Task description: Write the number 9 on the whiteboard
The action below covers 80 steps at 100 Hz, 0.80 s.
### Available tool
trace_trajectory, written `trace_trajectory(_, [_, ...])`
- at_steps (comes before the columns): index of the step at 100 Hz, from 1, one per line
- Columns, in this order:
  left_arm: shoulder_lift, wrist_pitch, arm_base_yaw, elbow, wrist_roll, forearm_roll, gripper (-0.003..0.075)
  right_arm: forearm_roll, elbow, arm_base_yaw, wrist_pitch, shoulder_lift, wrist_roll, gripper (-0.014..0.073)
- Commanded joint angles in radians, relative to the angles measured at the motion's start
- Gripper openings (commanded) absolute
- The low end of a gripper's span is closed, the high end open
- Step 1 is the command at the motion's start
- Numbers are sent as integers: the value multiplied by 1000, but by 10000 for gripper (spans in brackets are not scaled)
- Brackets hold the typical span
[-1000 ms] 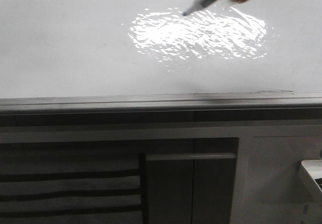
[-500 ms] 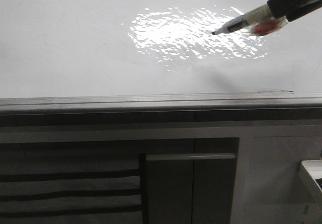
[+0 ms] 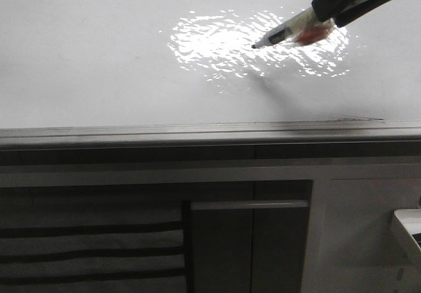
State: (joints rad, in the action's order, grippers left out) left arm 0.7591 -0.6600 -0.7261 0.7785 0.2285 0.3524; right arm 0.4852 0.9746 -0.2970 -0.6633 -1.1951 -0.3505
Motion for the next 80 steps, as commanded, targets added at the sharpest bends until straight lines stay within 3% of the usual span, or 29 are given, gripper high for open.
trace_trajectory(1, [3, 83, -3, 28, 13, 18, 334, 25, 36, 8, 99, -4, -1, -46])
trace_trajectory(42, [3, 116, -3, 28, 13, 18, 334, 4, 137, -37, 52, -151, -18, -46])
trace_trajectory(58, [3, 115, -3, 28, 13, 36, 334, -65, 137, -17, -5, -131, 0, -46])
trace_trajectory(80, [3, 115, -3, 28, 13, 41, 334, -65, 151, 19, 33, -97, 9, -46])
